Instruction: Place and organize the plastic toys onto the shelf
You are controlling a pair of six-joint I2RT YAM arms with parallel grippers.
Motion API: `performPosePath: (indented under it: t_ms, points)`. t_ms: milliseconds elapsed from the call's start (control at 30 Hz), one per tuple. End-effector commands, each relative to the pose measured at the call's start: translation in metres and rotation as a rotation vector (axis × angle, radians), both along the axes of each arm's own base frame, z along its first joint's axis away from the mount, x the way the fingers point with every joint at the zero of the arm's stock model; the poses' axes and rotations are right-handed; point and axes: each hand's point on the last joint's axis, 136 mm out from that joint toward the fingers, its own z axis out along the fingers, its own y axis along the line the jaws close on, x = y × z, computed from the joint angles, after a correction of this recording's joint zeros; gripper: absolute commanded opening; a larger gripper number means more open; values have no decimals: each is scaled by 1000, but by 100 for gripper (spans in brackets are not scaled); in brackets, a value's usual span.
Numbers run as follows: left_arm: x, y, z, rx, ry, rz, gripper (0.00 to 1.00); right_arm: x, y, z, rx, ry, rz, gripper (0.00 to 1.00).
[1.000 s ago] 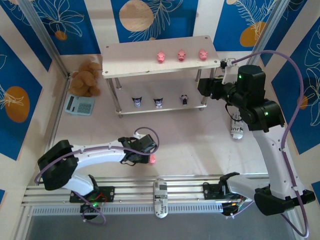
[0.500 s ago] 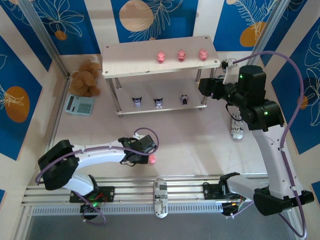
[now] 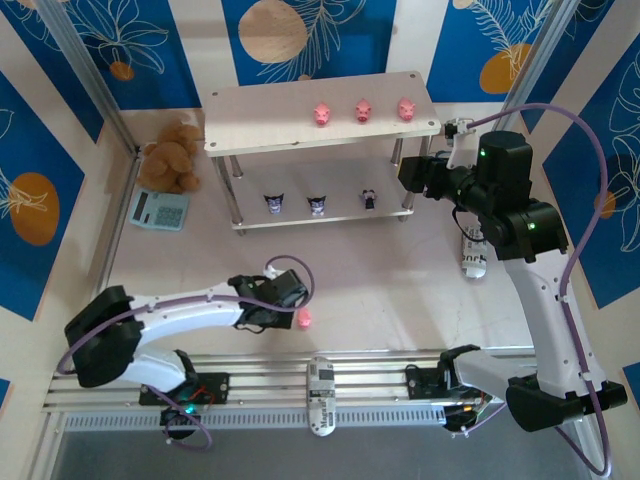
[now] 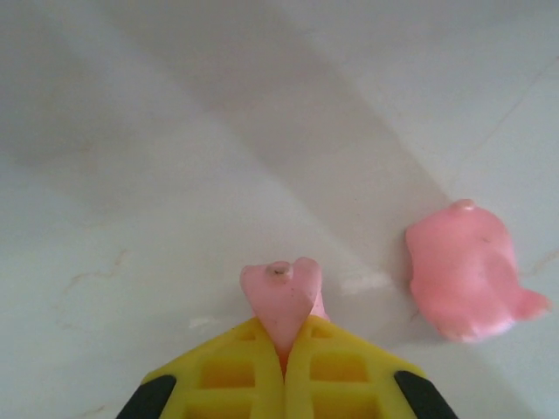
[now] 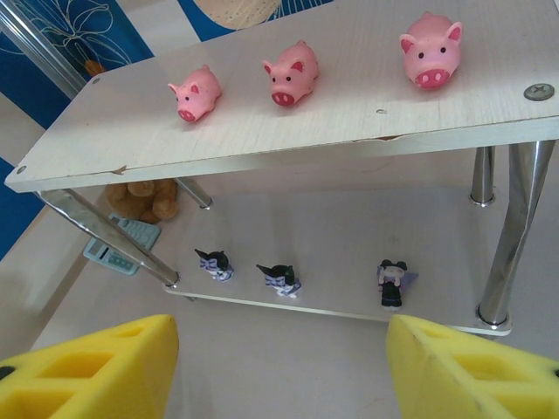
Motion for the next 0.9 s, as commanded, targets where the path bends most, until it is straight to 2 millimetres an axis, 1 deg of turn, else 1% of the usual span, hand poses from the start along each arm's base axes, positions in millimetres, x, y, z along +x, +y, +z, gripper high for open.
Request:
performPosePath:
  t_ms: [0,33,67,100,200,300,367,400,467,567,767,867]
  points:
    - [25,-3,85,-40,-139,-72,3,-3,-1,10,18,-19,-2,65]
    - [32,-6,111,-68,-181,-90,3,-1,-1,9,17,-16,-2,65]
    - [41,-8,143,-92,-235,-112,4,0,-1,9,16,-11,-3,65]
    - [49,-8,174,-110,-289,-128,4,1,0,9,16,-10,-2,65]
    - [69,-7,261,-145,-457,-180,5,4,0,9,17,-8,-7,65]
    - [87,-7,329,-143,-629,-228,6,5,0,13,17,-15,-9,65]
    - [102,-5,360,-143,-708,-228,6,6,2,16,20,-16,-6,65]
    - [111,-4,372,-148,-741,-225,6,7,2,17,19,-17,-5,65]
    - [127,-4,389,-170,-791,-214,6,7,5,18,16,-15,3,65]
    - [150,-7,404,-205,-830,-202,6,8,7,21,6,-19,6,65]
    - [196,-19,406,-228,-841,-176,7,12,9,22,-1,-23,10,65]
    - [217,-24,402,-238,-830,-157,7,16,11,20,-6,-17,14,65]
